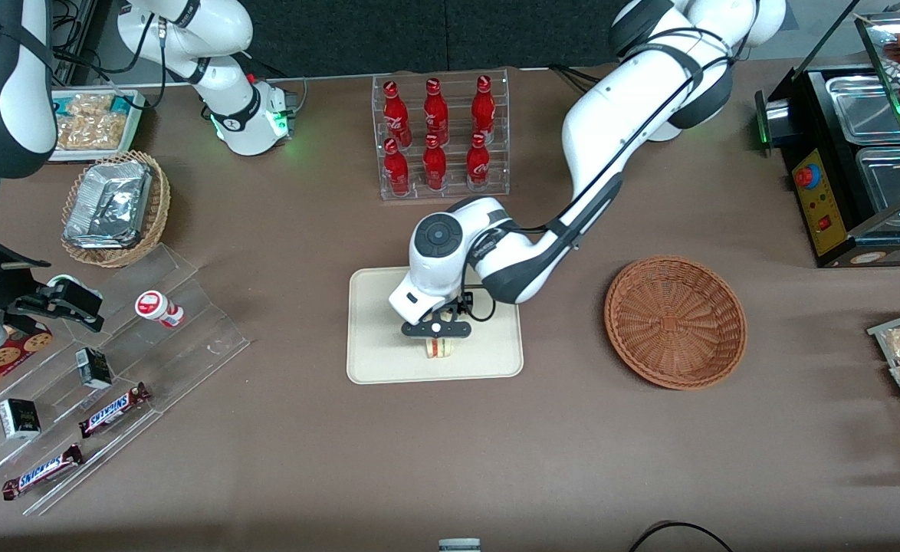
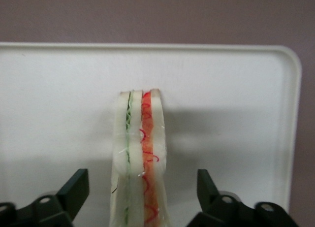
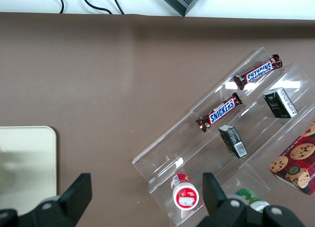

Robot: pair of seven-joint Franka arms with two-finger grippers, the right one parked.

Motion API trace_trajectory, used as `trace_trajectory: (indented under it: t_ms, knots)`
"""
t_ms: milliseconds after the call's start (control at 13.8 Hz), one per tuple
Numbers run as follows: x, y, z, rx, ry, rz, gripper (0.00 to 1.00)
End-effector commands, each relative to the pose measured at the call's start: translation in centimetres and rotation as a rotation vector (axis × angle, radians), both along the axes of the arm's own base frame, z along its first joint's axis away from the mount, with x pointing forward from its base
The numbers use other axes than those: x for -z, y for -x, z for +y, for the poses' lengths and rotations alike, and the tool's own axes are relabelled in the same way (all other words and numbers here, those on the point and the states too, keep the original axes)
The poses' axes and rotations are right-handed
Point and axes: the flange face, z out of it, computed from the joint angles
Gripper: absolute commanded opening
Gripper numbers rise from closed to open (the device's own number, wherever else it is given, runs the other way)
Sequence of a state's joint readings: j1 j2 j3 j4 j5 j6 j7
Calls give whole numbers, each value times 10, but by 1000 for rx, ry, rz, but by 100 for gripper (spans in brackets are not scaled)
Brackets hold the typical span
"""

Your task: Place sandwich from basket to tray

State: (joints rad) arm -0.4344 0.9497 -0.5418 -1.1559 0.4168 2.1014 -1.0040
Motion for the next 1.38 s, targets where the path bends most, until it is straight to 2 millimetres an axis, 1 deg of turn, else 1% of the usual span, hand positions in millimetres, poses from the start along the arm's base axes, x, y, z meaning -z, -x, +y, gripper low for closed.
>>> trace_trajectory:
  t_ms: [0, 73, 145, 218, 363, 435, 508, 653, 798, 944, 1016, 1089, 1161, 1306]
  knots:
    - [-87, -16, 49, -25, -8, 24, 100]
    - [-114, -26, 81, -39, 13, 37, 99]
    - [-135, -30, 111, -17, 34, 52, 99]
    - [-151, -29, 138, 1, 40, 53, 99]
    - [-157, -29, 208, 14, -5, 50, 99]
    - [-155, -30, 242, 7, -13, 62, 99]
    - [-157, -30, 273, 19, -22, 67, 99]
    - [-161, -23, 333, 38, -62, 64, 99]
    - [-175, -9, 381, 48, -87, 55, 99]
    - [-197, 13, 427, 67, -110, 41, 99]
    - [-211, 21, 443, 55, -110, 59, 99]
    - [-230, 26, 458, 27, -114, 81, 99]
    - [-255, 27, 469, 9, -118, 93, 100]
    - [-308, 19, 489, -12, -113, 97, 100]
